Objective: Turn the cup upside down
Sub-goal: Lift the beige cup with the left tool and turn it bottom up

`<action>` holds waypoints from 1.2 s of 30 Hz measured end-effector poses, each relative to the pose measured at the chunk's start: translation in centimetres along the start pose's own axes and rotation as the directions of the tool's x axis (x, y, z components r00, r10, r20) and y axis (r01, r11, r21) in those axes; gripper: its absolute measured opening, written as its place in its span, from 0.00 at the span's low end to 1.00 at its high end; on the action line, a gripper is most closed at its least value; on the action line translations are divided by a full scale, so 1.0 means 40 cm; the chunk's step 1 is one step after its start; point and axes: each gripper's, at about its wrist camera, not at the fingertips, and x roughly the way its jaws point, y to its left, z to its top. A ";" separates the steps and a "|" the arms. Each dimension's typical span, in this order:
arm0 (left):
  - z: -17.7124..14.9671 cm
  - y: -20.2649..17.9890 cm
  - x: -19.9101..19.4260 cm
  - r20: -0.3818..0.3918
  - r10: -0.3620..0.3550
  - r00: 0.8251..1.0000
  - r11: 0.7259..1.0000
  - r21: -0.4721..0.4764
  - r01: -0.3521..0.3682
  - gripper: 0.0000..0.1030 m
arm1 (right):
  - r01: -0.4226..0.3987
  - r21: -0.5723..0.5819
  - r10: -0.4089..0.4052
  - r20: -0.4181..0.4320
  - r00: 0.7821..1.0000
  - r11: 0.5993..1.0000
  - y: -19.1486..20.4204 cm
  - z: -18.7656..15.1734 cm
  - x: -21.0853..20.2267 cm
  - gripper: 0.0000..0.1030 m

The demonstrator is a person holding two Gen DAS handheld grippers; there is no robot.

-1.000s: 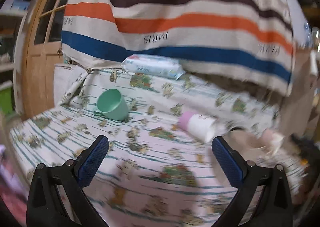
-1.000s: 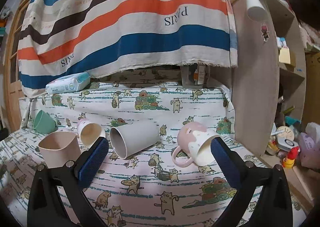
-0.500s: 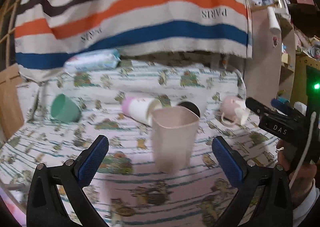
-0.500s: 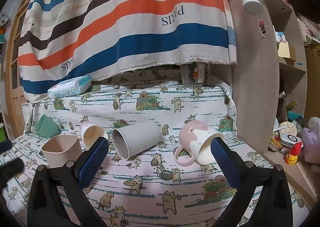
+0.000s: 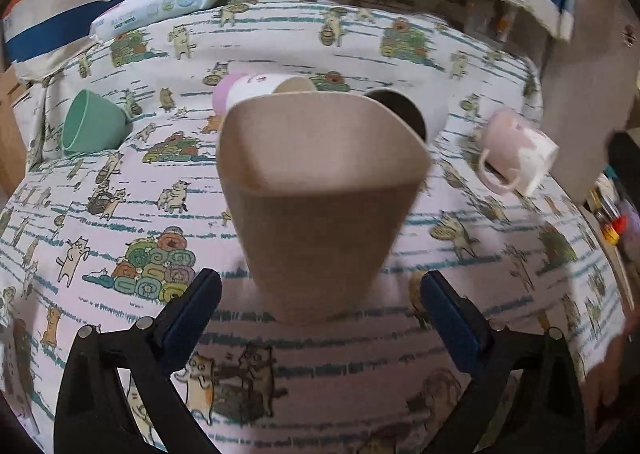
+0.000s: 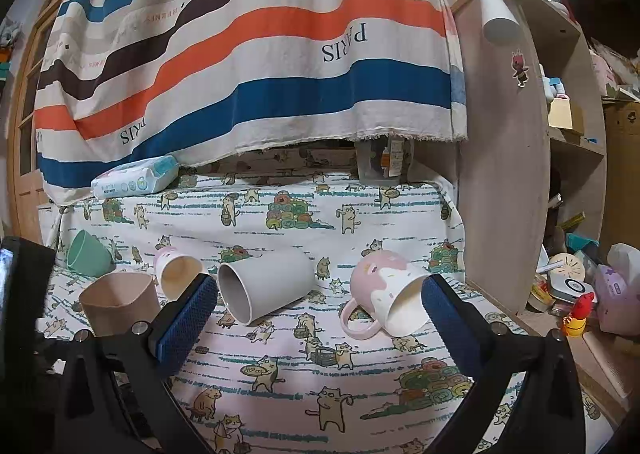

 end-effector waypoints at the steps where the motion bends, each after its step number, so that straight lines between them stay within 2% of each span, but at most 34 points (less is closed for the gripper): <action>1: 0.002 0.002 0.004 0.000 0.010 1.000 1.000 -0.008 -0.010 0.95 | -0.001 0.002 0.001 -0.002 1.000 1.000 -0.001 0.000 0.001 1.00; 4: 0.014 0.001 0.028 -0.029 0.038 0.999 0.999 -0.003 -0.038 0.95 | -0.003 0.003 0.003 -0.007 1.000 1.000 -0.001 0.000 0.003 1.00; 8: 0.010 -0.007 0.063 -0.101 0.003 0.995 1.000 -0.006 -0.004 0.94 | -0.004 0.000 0.004 -0.006 1.000 1.000 -0.002 0.000 0.003 1.00; 11: 0.011 -0.005 0.065 -0.107 -0.002 0.994 1.000 -0.024 -0.001 0.87 | 0.005 -0.005 -0.005 -0.005 1.000 1.000 0.001 0.000 0.006 1.00; 13: 0.013 -0.003 0.062 -0.100 0.003 0.995 0.999 -0.032 -0.006 0.68 | 0.006 -0.008 -0.006 -0.012 1.000 1.000 0.002 0.000 0.010 1.00; 14: 0.014 -0.003 0.058 -0.094 0.017 0.995 1.000 -0.024 -0.019 0.65 | 0.006 -0.009 -0.006 -0.016 1.000 1.000 0.002 0.000 0.012 1.00; 17: 0.009 0.000 0.047 -0.085 -0.022 0.996 1.000 -0.003 0.022 0.65 | 0.010 -0.008 -0.010 -0.019 1.000 1.000 0.000 -0.001 0.014 1.00; 26: -0.013 0.029 -0.055 0.051 0.020 0.999 0.998 0.052 -0.023 0.64 | 0.021 -0.017 -0.021 -0.028 0.999 1.000 0.003 -0.003 0.023 1.00; 30: -0.020 0.044 -0.082 0.050 -0.011 0.999 0.998 0.055 0.008 0.63 | 0.030 -0.022 -0.031 -0.029 0.999 0.999 0.005 -0.004 0.025 1.00; 36: -0.015 0.050 -0.141 0.092 -0.039 0.995 0.998 0.061 0.034 0.63 | 0.037 -0.026 -0.038 -0.035 0.999 0.999 0.006 -0.005 0.029 1.00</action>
